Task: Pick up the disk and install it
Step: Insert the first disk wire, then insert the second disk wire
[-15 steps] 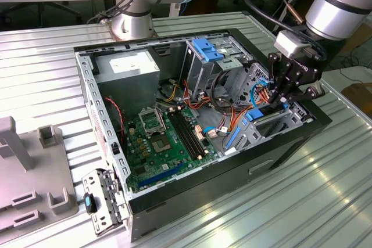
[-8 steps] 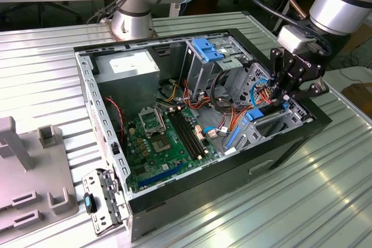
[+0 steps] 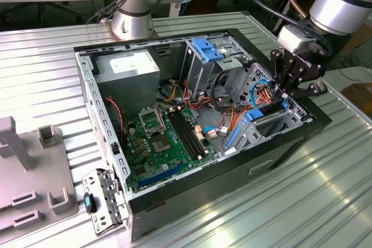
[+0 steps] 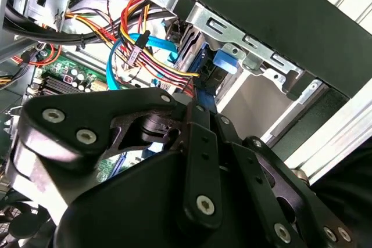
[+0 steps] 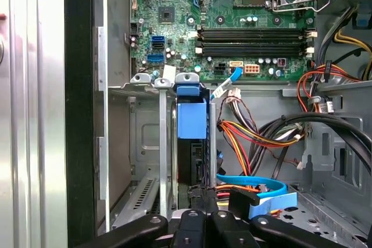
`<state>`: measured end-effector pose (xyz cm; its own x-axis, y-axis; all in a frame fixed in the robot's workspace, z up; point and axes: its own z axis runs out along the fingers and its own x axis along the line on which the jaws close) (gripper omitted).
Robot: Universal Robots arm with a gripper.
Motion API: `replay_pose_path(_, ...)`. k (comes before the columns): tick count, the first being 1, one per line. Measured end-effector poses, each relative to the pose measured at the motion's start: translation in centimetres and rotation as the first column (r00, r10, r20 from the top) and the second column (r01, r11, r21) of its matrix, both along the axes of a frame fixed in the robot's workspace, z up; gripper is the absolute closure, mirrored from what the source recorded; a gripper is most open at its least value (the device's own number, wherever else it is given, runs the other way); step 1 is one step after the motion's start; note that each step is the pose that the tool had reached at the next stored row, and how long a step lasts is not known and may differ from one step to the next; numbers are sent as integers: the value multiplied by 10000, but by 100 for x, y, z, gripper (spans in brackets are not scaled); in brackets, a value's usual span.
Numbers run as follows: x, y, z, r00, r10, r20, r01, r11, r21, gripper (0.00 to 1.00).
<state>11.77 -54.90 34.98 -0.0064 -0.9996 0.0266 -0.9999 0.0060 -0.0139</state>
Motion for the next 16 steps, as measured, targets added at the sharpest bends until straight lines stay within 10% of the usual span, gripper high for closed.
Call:
replay_pose_path(8,-77,-20,28,10000,0,0,0,10000,41,89)
replay_pose_path(13,-77,-19,394,10000,4,0,-4,10000,31,89)
replay_pose_path(16,-81,25,475,10000,2,1,-2,9995,-313,89)
